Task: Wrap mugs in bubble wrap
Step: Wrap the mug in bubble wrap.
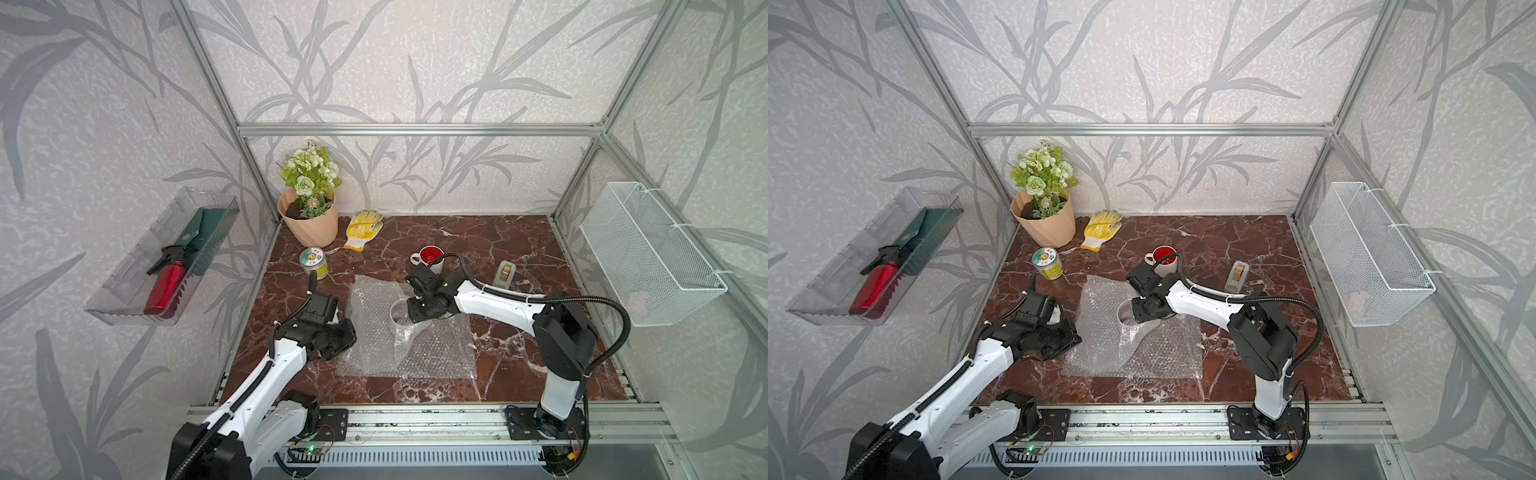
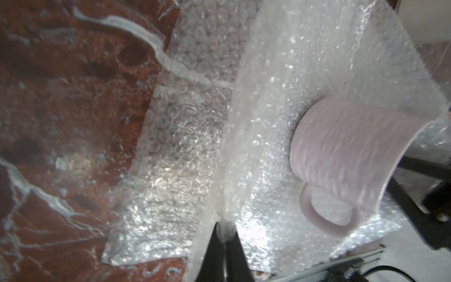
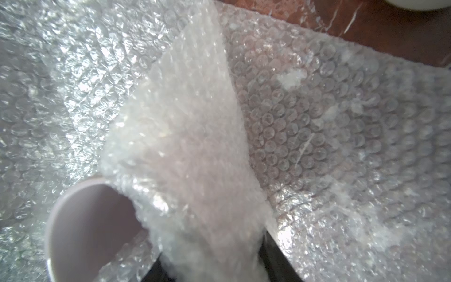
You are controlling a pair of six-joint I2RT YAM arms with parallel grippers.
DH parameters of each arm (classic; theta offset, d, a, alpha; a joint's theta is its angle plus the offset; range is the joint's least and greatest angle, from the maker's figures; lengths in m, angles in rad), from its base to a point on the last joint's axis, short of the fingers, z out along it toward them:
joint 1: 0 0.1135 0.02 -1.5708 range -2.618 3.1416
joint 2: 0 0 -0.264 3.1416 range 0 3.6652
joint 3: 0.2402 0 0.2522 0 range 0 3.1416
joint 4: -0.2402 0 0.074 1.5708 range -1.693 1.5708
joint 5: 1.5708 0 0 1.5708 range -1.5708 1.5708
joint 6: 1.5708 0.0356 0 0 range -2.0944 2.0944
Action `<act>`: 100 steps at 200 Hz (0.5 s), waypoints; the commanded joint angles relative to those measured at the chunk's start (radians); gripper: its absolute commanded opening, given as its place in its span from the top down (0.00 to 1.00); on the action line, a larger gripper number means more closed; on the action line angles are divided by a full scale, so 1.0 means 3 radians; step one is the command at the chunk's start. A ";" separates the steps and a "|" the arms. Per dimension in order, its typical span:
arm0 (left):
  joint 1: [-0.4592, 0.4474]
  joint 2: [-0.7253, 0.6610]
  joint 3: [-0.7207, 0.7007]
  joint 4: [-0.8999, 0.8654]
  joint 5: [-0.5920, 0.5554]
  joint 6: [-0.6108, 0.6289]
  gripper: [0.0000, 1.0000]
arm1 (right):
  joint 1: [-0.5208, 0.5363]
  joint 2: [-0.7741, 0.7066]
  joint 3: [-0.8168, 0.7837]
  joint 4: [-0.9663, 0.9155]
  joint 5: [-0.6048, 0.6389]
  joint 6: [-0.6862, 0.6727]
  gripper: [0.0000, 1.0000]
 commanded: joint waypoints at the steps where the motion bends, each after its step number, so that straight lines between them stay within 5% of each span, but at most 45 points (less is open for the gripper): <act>1: -0.0002 -0.0096 0.0155 -0.0005 0.0201 -0.0091 1.00 | 0.0039 0.0128 0.0000 -0.0186 -0.0027 -0.0051 0.55; 47: -0.0135 -0.0078 0.0239 0.0980 0.0638 -0.0673 1.00 | 0.0037 0.0119 -0.0042 -0.0078 -0.0113 -0.0075 0.55; 100: -0.0585 0.0461 0.0368 0.2130 0.0663 -0.1138 1.00 | 0.0027 0.0129 -0.0089 0.0099 -0.0292 -0.0127 0.55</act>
